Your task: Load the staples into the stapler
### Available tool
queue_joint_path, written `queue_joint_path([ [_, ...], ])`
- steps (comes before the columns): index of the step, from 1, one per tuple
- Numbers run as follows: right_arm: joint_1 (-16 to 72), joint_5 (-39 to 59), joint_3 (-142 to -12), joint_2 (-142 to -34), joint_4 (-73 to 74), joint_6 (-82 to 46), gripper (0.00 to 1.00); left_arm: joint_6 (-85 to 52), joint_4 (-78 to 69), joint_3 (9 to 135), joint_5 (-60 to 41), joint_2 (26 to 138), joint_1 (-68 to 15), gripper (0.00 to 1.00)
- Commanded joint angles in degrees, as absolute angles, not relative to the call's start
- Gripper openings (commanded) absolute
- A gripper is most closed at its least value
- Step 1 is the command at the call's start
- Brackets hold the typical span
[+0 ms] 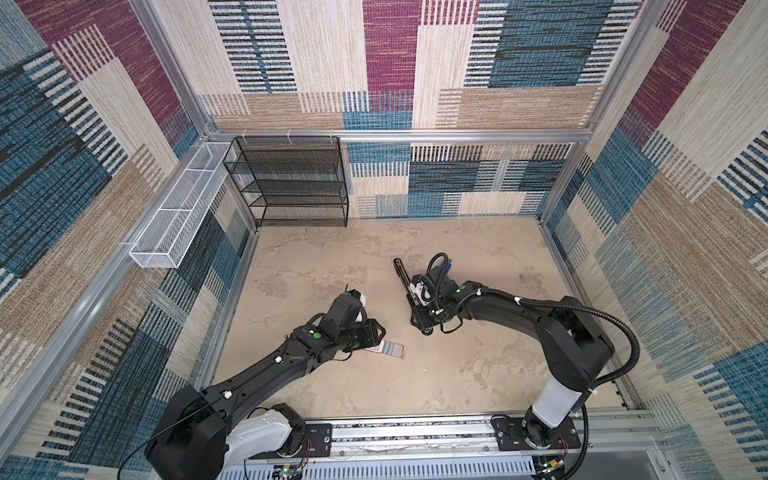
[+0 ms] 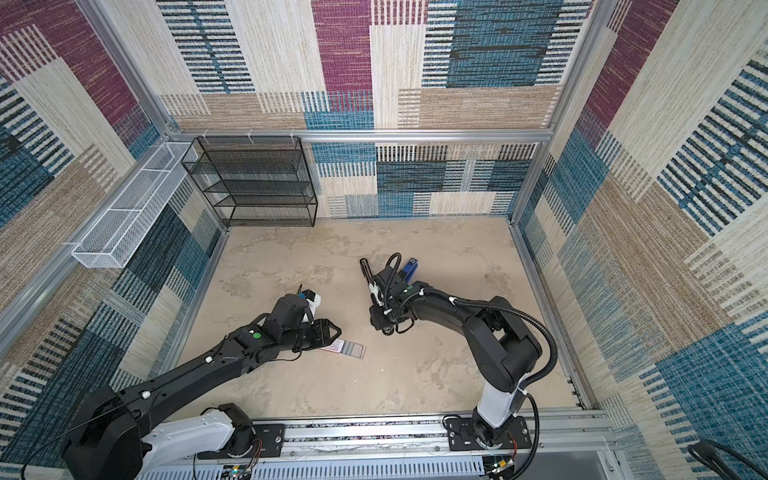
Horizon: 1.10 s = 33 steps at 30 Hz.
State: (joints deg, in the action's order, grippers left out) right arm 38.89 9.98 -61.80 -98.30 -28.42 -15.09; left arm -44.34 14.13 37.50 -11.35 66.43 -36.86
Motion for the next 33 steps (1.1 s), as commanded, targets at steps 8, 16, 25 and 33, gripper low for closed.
queue_joint_path([
  [8, 39.02, 5.77, -66.2, -97.05, -30.44, -16.33, 0.58, -44.65, 13.22, 39.1, -12.65, 67.18, -36.83, 0.47],
  [16, 38.77, 4.48, -72.6, -104.78, -28.65, -15.53, 0.62, -44.8, 14.1, 38.24, -11.91, 65.0, -36.83, 0.47],
  [25, 38.55, 4.25, -73.76, -108.07, -28.24, -15.35, 0.62, -44.83, 14.61, 37.44, -10.99, 63.48, -36.83, 0.47],
  [33, 38.63, 7.88, -69.02, -104.57, -28.6, -16.22, 0.58, -45.03, 14.1, 37.09, -11.3, 63.85, -36.76, 0.47],
])
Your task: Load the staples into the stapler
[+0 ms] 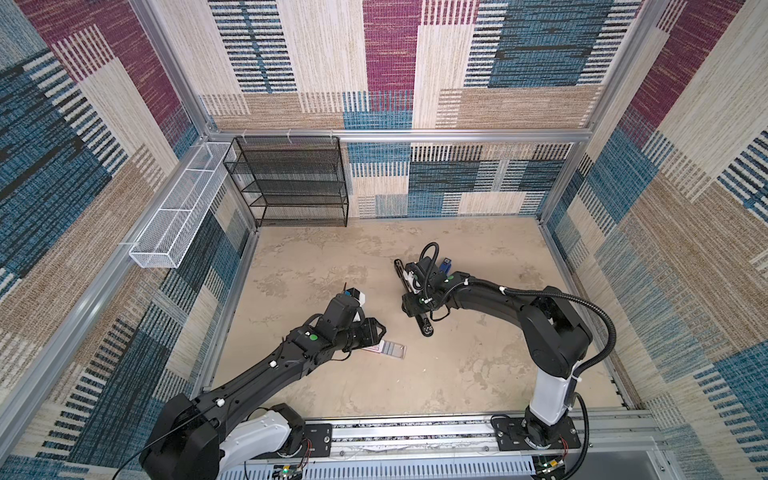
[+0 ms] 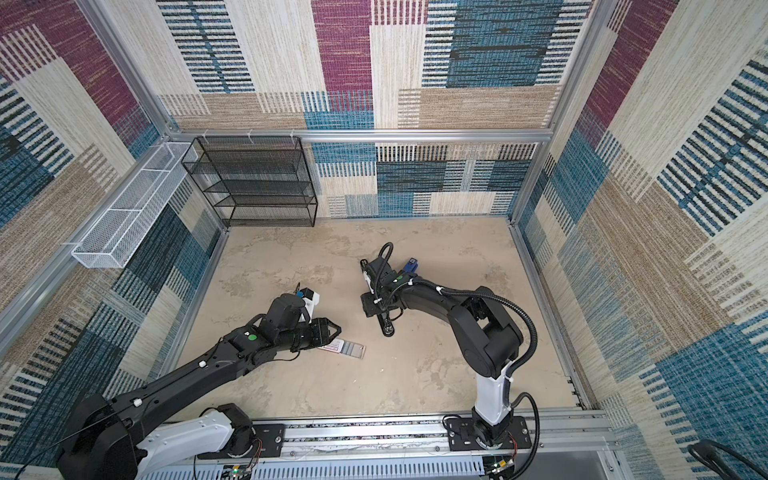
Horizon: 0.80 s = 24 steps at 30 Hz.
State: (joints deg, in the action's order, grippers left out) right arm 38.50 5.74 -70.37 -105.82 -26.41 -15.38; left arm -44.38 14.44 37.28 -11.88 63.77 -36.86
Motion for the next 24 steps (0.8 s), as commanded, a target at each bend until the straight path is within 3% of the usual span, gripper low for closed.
queue_joint_path([
  [1, 38.67, 8.35, -68.06, -103.65, -28.68, -16.41, 0.58, -45.0, 14.15, 37.09, -11.29, 63.9, -36.83, 0.47],
  [9, 39.46, 12.12, -62.92, -98.55, -30.75, -16.59, 0.54, -45.0, 13.45, 37.79, -11.93, 65.52, -36.83, 0.47],
  [18, 37.96, 5.74, -62.96, -91.44, -30.9, -19.1, 0.67, -44.74, 13.62, 38.41, -11.87, 66.09, -36.83, 0.47],
  [24, 35.57, 8.01, -60.31, -93.52, -27.57, -19.33, 0.67, -44.47, 14.22, 38.85, -11.09, 66.08, -36.83, 0.48],
])
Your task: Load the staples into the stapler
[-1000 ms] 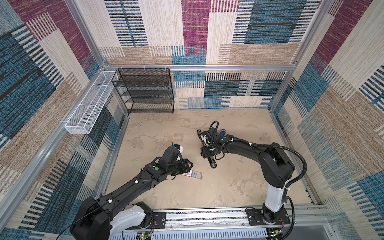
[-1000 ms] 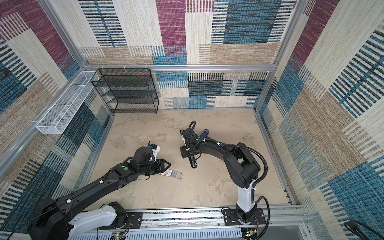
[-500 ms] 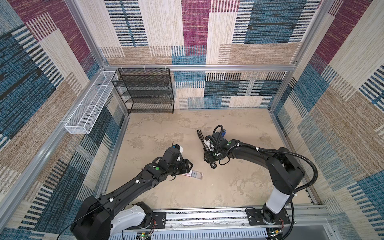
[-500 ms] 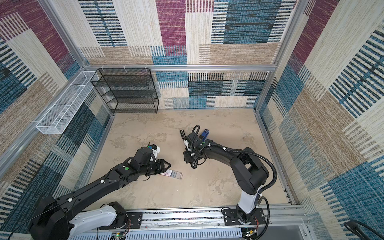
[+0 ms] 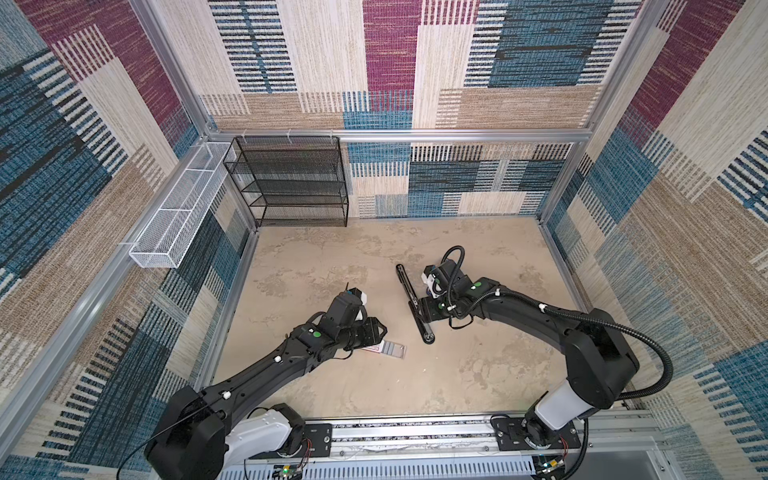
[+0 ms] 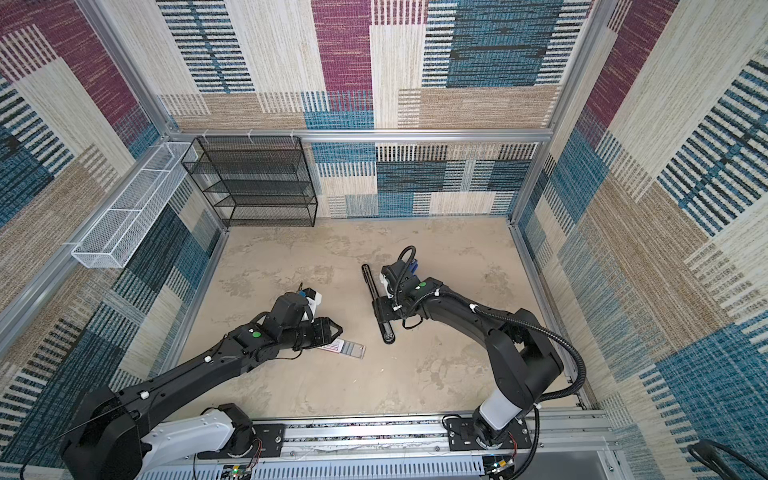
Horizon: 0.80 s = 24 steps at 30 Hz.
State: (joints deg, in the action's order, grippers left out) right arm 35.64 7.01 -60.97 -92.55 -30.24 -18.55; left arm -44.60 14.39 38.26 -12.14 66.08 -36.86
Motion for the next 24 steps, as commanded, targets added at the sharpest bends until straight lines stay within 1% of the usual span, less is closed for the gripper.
queue_joint_path([
  [1, 35.59, 9.05, -60.12, -94.43, -26.67, -19.46, 0.67, -44.55, 14.15, 38.85, -10.99, 66.14, -36.81, 0.48],
  [3, 35.6, 11.07, -60.39, -96.05, -25.15, -19.9, 0.66, -44.63, 14.15, 38.85, -10.85, 66.16, -36.82, 0.48],
  [6, 35.6, 13.88, -60.96, -98.41, -23.02, -20.26, 0.61, -44.81, 14.49, 38.68, -10.57, 65.85, -36.83, 0.48],
  [10, 35.59, 15.72, -63.69, -102.28, -21.58, -20.13, 0.52, -44.83, 14.74, 38.15, -9.87, 65.11, -36.82, 0.48],
  [14, 35.6, 14.1, -68.2, -107.13, -21.96, -20.29, 0.41, -44.89, 15.11, 37.88, -9.41, 64.61, -36.78, 0.48],
  [17, 35.6, 11.12, -71.7, -110.52, -22.13, -20.57, 0.38, -44.95, 15.38, 37.53, -9.1, 64.17, -36.74, 0.48],
  [20, 35.42, 10.11, -75.7, -113.86, -22.5, -21.15, 0.33, -45.09, 15.53, 37.09, -8.92, 63.56, -36.74, 0.48],
  [24, 35.33, 9.31, -80.5, -117.04, -22.5, -22.14, 0.31, -45.09, 16.29, 36.91, -8.49, 62.7, -36.74, 0.48],
])
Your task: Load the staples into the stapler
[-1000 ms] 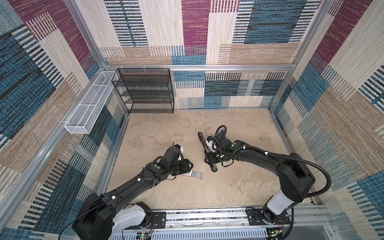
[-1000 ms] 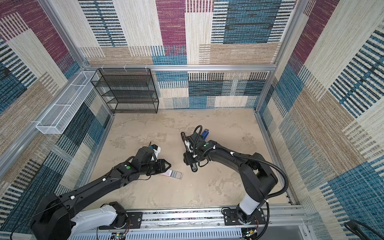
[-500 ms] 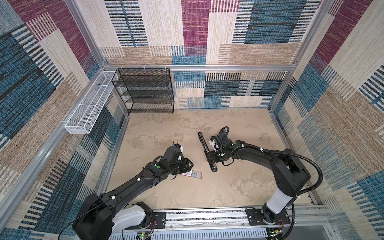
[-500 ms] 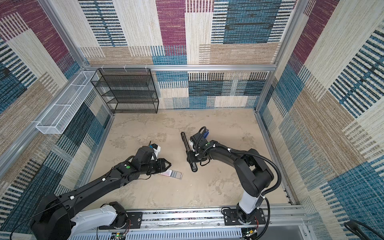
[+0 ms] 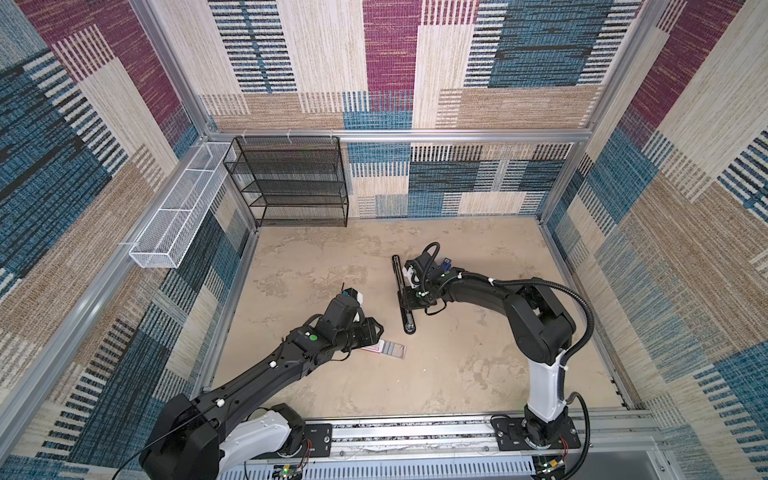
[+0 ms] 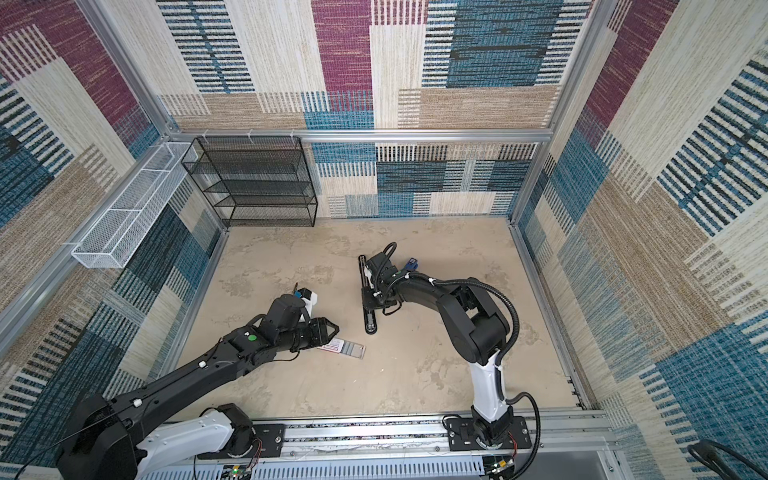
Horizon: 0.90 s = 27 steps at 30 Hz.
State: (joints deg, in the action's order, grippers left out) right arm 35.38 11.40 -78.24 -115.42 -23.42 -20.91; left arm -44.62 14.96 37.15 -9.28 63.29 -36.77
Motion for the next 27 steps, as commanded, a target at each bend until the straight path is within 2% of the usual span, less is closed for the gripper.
queue_joint_path([
  [1, 35.31, 9.7, -81.56, -117.6, -22.57, -22.3, 0.33, -45.08, 16.55, 36.91, -8.36, 62.54, -36.74, 0.48],
  [7, 35.7, 16.64, -84.76, -119.22, -21.86, -23.63, 0.47, -44.98, 18.24, 37.13, -6.96, 61.11, -36.61, 0.48],
  [18, 39.72, 32.33, -85.12, -120.23, -16.92, -23.9, 0.49, -42.4, 23.73, 39.75, -3.73, 58.33, -33.55, 0.49],
  [22, 39.88, 38.64, -84.63, -120.65, -12.48, -24.1, 0.55, -40.6, 26.2, 41.43, -1.91, 57.34, -31.96, 0.55],
  [27, 39.0, 37.92, -83.23, -117.8, -11.59, -22.85, 0.57, -38.4, 27.64, 43.6, -0.51, 58.54, -30.94, 0.61],
])
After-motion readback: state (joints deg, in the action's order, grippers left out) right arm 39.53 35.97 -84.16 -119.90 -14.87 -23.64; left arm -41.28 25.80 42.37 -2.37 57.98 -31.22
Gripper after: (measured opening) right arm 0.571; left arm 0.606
